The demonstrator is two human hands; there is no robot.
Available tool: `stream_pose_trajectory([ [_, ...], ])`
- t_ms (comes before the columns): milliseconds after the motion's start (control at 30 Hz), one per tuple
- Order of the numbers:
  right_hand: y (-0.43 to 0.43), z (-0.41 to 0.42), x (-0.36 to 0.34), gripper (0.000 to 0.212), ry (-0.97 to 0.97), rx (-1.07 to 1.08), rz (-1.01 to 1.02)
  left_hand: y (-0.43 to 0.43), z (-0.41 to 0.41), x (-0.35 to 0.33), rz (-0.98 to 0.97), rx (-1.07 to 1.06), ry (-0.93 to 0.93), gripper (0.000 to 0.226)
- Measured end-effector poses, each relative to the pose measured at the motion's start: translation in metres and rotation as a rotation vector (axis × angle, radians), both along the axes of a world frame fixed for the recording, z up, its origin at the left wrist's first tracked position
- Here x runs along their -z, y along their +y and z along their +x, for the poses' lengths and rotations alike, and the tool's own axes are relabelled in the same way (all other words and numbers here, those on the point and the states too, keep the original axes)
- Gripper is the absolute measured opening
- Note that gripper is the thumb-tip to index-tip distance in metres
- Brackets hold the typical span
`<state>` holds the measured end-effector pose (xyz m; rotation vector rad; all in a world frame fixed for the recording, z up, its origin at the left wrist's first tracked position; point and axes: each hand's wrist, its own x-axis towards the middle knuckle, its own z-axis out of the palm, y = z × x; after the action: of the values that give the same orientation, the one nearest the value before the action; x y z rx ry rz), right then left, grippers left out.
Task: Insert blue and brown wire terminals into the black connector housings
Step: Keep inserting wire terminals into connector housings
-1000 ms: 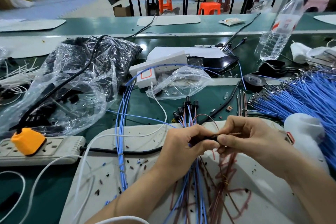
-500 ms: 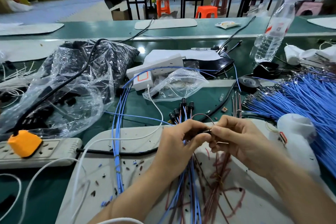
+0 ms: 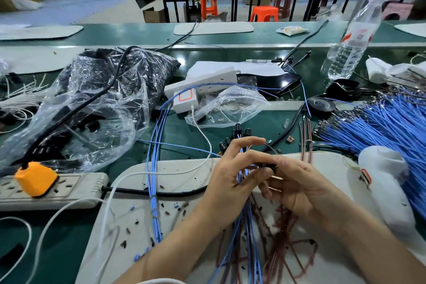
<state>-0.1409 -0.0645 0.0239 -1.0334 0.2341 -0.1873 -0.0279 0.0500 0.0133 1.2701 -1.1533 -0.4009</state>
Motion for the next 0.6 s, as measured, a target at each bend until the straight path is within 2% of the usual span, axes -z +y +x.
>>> stream_pose_trajectory([
  [167,0.0014,0.0015,0.0026,0.076,-0.026,0.042,0.033,0.0006,-0.0023,-0.0008,0.005,-0.019,-0.021,0.016],
  [467,-0.0005,-0.0009,0.0046,0.078,-0.034,0.114,-0.004,-0.0003,-0.0023,0.0034,0.038,-0.051,-0.08,0.016],
  [600,-0.0027,-0.0014,-0.001,0.065,-0.057,0.08,-0.027,-0.0013,-0.0037,0.0002,0.036,-0.062,-0.2,0.03],
])
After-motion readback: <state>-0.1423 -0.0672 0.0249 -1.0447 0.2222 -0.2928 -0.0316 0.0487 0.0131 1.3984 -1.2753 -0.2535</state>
